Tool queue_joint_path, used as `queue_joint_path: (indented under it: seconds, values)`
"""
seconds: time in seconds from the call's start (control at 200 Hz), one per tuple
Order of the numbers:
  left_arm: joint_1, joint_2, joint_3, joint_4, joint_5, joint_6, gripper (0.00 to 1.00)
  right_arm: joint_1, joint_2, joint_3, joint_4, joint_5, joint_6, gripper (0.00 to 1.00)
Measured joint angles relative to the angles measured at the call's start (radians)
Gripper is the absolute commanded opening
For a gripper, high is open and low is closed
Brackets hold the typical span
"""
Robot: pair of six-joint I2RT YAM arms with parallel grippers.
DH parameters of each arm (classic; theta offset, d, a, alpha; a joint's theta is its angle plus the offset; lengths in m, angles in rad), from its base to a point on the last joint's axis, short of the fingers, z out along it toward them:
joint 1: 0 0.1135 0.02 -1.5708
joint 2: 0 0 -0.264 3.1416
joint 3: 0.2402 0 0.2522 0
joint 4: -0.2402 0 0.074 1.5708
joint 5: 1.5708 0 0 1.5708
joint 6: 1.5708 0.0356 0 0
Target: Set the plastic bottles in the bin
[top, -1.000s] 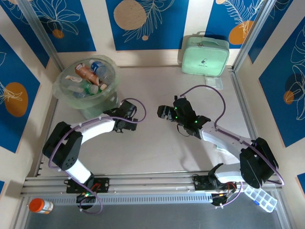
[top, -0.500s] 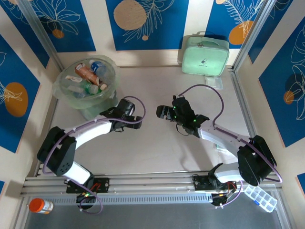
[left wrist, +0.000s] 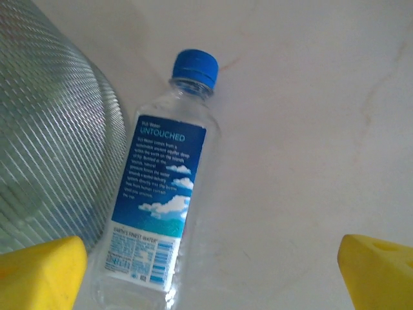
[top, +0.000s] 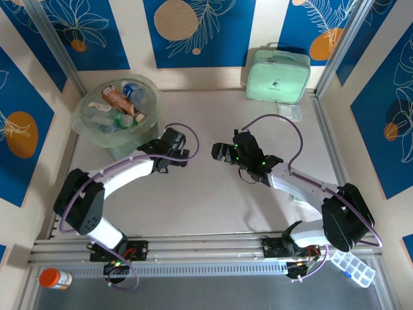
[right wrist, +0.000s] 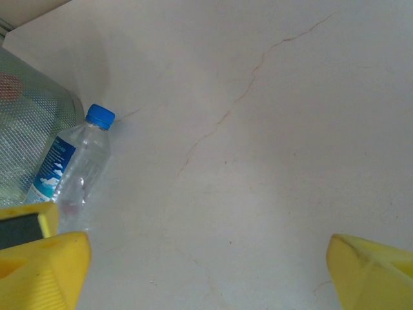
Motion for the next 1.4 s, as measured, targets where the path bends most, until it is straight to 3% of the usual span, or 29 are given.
queue_joint_path:
  seconds: [0.305,0.835,1.015,1.401]
  values:
    - [0.002,0.209,0.150,-0.053,-0.122,0.010,0.99,0.000,0.000,0.004,-0.007,0.000,0.000,0.94]
    - [0.025,0.303,0.193,-0.063,-0.080,0.009,0.99,0.000,0.000,0.005,-0.007,0.000,-0.007,0.95]
    - [0.047,0.294,0.174,-0.029,-0.029,0.007,0.97,0.000,0.002,0.006,-0.007,0.000,-0.007,0.95]
    - [0.060,0.164,0.087,0.038,0.229,-0.024,0.93,0.000,0.015,0.016,-0.011,0.000,-0.007,0.95]
